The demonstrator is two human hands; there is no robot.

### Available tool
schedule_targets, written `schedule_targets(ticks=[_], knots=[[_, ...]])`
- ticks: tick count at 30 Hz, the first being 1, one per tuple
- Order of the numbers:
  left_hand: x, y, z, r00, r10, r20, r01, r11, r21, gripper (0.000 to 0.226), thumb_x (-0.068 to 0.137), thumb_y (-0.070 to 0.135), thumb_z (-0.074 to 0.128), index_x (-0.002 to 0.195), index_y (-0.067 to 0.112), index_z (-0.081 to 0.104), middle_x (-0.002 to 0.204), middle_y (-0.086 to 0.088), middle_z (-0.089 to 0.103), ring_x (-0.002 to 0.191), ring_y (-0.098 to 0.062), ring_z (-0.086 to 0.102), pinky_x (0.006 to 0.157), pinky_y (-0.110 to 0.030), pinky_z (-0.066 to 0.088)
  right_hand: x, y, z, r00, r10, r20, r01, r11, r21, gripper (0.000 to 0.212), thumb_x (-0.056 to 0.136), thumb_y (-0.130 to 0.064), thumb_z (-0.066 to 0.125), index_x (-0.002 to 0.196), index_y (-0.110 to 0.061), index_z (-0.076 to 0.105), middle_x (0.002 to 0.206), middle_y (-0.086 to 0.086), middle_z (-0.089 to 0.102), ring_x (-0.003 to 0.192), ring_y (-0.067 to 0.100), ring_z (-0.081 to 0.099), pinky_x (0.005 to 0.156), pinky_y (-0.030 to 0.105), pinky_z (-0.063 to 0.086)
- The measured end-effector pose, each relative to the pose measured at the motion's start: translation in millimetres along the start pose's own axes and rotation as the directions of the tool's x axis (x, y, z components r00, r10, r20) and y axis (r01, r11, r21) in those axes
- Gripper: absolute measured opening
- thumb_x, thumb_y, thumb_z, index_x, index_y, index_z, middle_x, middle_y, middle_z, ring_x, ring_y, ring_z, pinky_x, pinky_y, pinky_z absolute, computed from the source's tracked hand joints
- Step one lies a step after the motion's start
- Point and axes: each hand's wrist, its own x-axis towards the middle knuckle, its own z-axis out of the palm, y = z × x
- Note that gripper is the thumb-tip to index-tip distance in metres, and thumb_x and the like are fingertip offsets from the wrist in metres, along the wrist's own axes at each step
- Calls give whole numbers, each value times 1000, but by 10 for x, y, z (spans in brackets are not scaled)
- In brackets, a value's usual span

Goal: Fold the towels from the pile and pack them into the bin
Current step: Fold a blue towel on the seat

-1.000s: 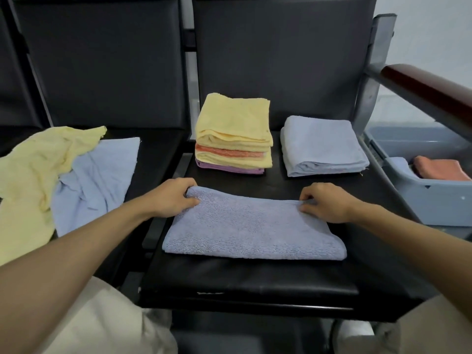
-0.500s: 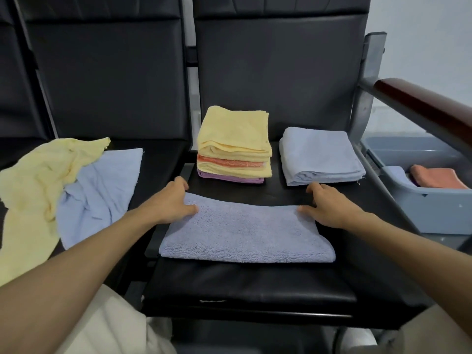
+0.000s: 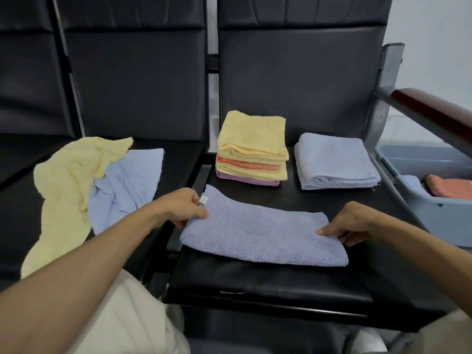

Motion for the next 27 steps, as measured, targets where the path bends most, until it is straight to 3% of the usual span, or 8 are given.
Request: schedule_targets(ticks=[3, 7, 10, 13, 15, 17, 23, 27], knots=[[-128, 146, 7, 998, 42, 50, -20, 930, -367, 11, 89, 18, 66, 88, 12, 57, 87, -6, 64, 75, -17, 63, 57, -25, 51, 27, 41, -55, 998, -10, 59, 6, 998, 61, 28, 75, -21, 82, 89, -1, 68, 81, 11, 64, 64, 22, 64, 52, 26, 53], [-240, 487, 54, 992, 104, 72, -43, 810, -585, 21, 91, 16, 64, 108, 5, 64, 103, -17, 68, 93, -25, 63, 73, -31, 52, 18, 94, -161, 975, -59, 215, 25, 987, 157, 20, 90, -20, 68, 96, -1, 66, 90, 15, 71, 74, 29, 70, 65, 36, 57], [-271, 813, 205, 986, 140, 93, -60, 809, -585, 17, 90, 18, 65, 104, 8, 64, 96, -11, 64, 91, -23, 60, 73, -29, 48, -31, 151, -233, 931, -117, 345, 59, 983, 174, 16, 96, -12, 56, 103, 0, 64, 90, 14, 72, 76, 29, 70, 70, 39, 59], [-266, 1146, 474, 986, 126, 108, -45, 829, -557, 7, 89, 19, 64, 92, 15, 58, 73, -3, 55, 67, -14, 52, 53, -21, 38, -44, 198, -287, 896, -155, 416, 67, 974, 217, 22, 96, -1, 52, 115, 2, 62, 98, 17, 70, 83, 31, 71, 72, 39, 60], [-228, 1357, 727, 983, 130, 130, -38, 837, -546, 14, 91, 16, 61, 80, 16, 52, 57, 0, 49, 48, -11, 42, 39, -18, 29, -47, 236, -306, 889, -169, 425, 63, 966, 252, 24, 96, 3, 49, 117, 2, 60, 99, 18, 70, 82, 30, 71, 71, 39, 60], [-185, 1496, 982, 979, 132, 157, -28, 845, -533, 22, 91, 13, 58, 72, 16, 47, 51, -1, 47, 41, -11, 38, 36, -19, 25, -40, 254, -281, 881, -177, 439, 50, 957, 287, 26, 97, 5, 44, 120, 3, 58, 99, 19, 69, 81, 30, 72, 72, 39, 61], [-82, 1550, 1628, 974, 107, 199, -25, 926, -376, 16, 93, 10, 50, 77, 10, 49, 53, -7, 50, 33, -11, 43, 34, -20, 32, -47, 262, -256, 859, -181, 480, 11, 942, 335, 30, 99, 7, 32, 110, 2, 60, 100, 19, 69, 81, 29, 72, 72, 37, 60], [-108, 1510, 1607, 953, 98, 288, 68, 853, -518, 20, 100, 23, 48, 98, 4, 53, 76, -11, 57, 46, -17, 58, 43, -24, 44, -105, 220, -222, 873, -188, 450, 14, 932, 363, 32, 103, -1, 29, 114, 7, 58, 115, 27, 64, 82, 32, 70, 74, 39, 60]])
